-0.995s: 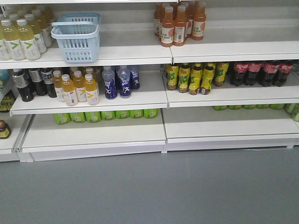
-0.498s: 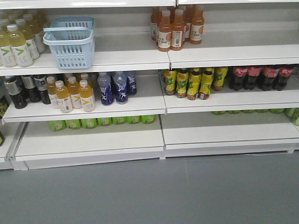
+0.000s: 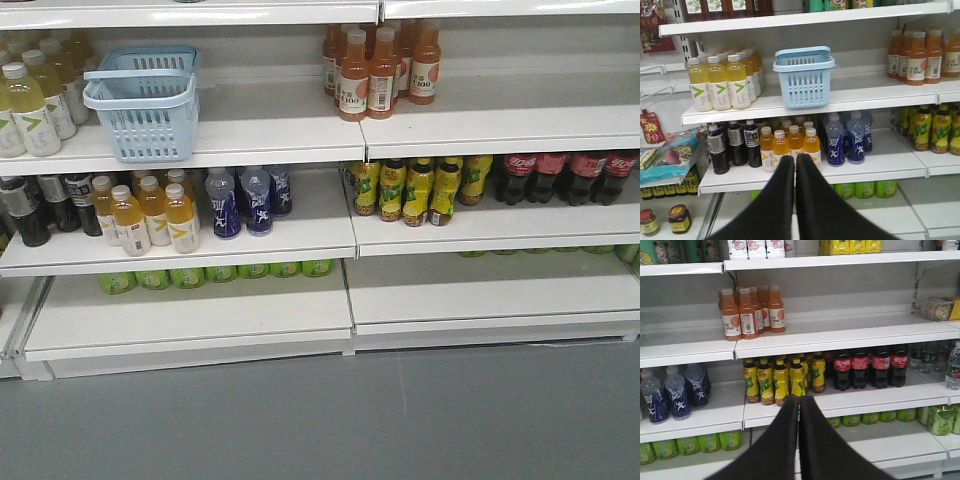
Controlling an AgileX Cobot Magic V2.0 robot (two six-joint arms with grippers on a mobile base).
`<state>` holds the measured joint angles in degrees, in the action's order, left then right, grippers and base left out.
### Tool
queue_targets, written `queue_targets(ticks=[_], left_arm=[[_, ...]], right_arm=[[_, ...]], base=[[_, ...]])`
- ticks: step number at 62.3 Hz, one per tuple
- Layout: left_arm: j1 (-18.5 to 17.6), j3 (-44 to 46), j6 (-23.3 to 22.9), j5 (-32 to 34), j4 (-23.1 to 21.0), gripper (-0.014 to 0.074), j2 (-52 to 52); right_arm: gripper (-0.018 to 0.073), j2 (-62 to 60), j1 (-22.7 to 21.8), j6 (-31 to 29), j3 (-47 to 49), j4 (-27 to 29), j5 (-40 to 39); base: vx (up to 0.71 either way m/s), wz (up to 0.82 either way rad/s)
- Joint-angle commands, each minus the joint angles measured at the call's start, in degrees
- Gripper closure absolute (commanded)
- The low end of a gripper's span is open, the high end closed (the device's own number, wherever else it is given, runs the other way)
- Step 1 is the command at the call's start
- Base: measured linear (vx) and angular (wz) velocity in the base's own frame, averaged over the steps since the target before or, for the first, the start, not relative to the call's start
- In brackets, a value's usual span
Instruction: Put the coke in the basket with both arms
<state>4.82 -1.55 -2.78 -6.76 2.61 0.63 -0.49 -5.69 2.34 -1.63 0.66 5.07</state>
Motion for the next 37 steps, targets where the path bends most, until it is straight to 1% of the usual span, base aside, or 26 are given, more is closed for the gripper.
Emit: queue_targets(ticks=[1, 37], left_arm=[[-0.33, -0.85, -0.21, 4.03, -0.49, 0.0601, 0.9], [-0.33, -0.85, -0.21, 4.03, -0.49, 0.0601, 0.9]], right_arm=[[0.0569, -0.84, -0.41, -0.39, -1.1, -0.16, -4.18], [0.0569, -0.84, -0.41, -0.39, -1.1, -0.16, -4.18]], base=[[0.1, 0.02], [0.12, 0.02]])
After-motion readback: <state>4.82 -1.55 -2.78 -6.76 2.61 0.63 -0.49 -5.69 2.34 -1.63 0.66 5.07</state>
